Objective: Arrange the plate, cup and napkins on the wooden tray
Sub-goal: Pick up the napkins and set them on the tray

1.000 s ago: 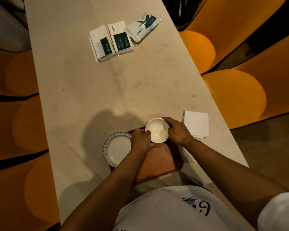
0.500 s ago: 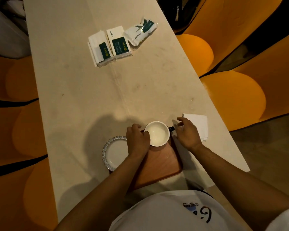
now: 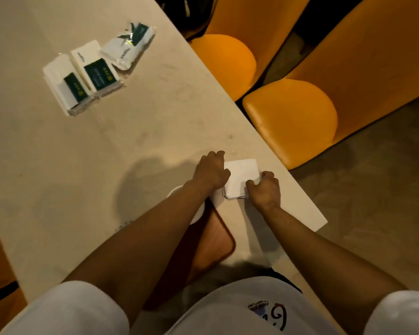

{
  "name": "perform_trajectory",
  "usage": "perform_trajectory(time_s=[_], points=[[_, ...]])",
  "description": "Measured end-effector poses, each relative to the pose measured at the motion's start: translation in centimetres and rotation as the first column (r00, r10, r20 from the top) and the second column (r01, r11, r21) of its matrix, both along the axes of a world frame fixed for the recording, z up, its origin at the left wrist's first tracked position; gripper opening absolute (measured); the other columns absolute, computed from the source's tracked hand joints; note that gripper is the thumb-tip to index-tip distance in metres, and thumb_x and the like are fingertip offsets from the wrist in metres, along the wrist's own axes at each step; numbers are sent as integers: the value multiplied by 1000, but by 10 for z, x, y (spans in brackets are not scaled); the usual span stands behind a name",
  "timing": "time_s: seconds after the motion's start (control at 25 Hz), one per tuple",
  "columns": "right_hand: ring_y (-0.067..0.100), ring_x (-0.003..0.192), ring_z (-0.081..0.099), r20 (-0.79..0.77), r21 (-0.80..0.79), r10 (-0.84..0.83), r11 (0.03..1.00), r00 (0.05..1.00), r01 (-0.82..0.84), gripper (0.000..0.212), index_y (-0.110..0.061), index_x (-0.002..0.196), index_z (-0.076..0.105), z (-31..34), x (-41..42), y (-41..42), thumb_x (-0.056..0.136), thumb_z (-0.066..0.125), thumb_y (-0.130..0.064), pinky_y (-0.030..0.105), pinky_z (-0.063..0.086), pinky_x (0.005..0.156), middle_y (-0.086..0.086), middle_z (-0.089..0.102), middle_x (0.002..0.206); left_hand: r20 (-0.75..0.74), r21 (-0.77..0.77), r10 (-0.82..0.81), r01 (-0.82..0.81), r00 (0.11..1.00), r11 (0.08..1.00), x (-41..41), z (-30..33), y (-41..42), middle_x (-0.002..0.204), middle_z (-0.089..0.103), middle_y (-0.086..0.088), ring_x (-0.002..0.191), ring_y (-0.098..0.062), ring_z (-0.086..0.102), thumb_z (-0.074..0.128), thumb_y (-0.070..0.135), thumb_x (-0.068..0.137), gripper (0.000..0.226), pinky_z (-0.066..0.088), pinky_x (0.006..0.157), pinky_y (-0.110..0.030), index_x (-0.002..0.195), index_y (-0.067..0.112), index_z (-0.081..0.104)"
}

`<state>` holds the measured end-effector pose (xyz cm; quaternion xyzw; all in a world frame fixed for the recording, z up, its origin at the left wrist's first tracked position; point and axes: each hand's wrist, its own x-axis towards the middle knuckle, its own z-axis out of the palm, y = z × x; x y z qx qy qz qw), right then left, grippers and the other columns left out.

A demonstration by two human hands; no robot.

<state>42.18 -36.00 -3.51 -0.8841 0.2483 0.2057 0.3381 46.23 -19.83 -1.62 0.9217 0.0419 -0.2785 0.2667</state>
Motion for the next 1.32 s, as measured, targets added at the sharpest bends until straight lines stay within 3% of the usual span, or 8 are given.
perform_trajectory(time_s=[0.16, 0.28, 0.4, 0.52, 0.68, 0.84, 1.12, 1.32], points=[[35, 112, 56, -22, 1, -42, 999, 999, 42, 53, -5, 131, 47, -9, 5, -2, 88, 62, -31, 38, 47, 89, 19, 56, 127, -60, 148, -129, 137, 990, 979, 14, -19, -21, 132, 44, -17, 120, -38, 43, 51, 32, 90, 48, 42, 95, -47, 132, 10, 44], [34, 110, 57, -35, 41, -52, 998, 998, 53, 48, -7, 126, 50, -13, 9, -6, 87, 64, -29, 41, 49, 92, 17, 58, 124, -93, 179, -99, 115, 991, 977, 20, -26, -25, 130, 39, -18, 121, -38, 37, 53, 29, 88, 42, 39, 93, -46, 123, 6, 48], [35, 111, 51, -17, 41, -33, 999, 999, 34, 44, -8, 121, 54, -13, 11, -8, 84, 63, -29, 44, 45, 96, 16, 56, 120, -85, 54, -80, 84, 993, 995, 24, -25, -24, 120, 47, -17, 116, -36, 42, 55, 25, 86, 33, 40, 91, -39, 113, 6, 54], [33, 108, 51, 47, 94, -58, 994, 997, 53, 39, -10, 117, 57, -6, 14, -7, 82, 63, -27, 37, 45, 91, 13, 57, 113, -114, -221, 88, -112, 989, 969, 20, -7, -20, 90, 58, -3, 87, -27, 56, 57, 20, 81, 12, 39, 63, -30, 91, 16, 53], [22, 92, 63, 36, 405, -160, 905, 986, 132, 28, -17, 108, 63, 16, 13, -8, 80, 61, -18, 29, 51, 72, 3, 68, 104, -118, -439, 307, -327, 944, 837, 4, 30, -15, 90, 63, -5, 81, -23, 57, 61, 16, 83, 10, 44, 67, -31, 93, 14, 57], [15, 81, 65, 68, 546, -130, 834, 989, 72, 18, -16, 91, 64, 50, 2, -1, 75, 59, -21, 26, 48, 61, -2, 69, 90, -235, -558, 604, -614, 762, 558, -27, 63, 4, 106, 70, -10, 90, -24, 65, 65, 10, 84, 23, 54, 71, -33, 107, 7, 63], [18, 72, 62, -48, 611, 34, 792, 998, 2, 14, -8, 82, 68, 70, -66, 20, 86, 55, -11, 27, 46, 60, 8, 69, 82, -486, -554, 700, -804, 523, 216, -151, 73, 44, 103, 74, -14, 93, -31, 70, 65, -4, 79, 30, 57, 80, -47, 105, 9, 67], [13, 64, 68, -173, 618, 186, 785, 967, -40, 13, -4, 87, 72, 58, -109, 28, 85, 59, -4, 22, 50, 52, 4, 73, 76, -514, -452, 759, -878, 401, 158, -217, 60, 57, 92, 72, -6, 81, -22, 71, 66, -4, 82, 21, 58, 53, -29, 91, 15, 64]])
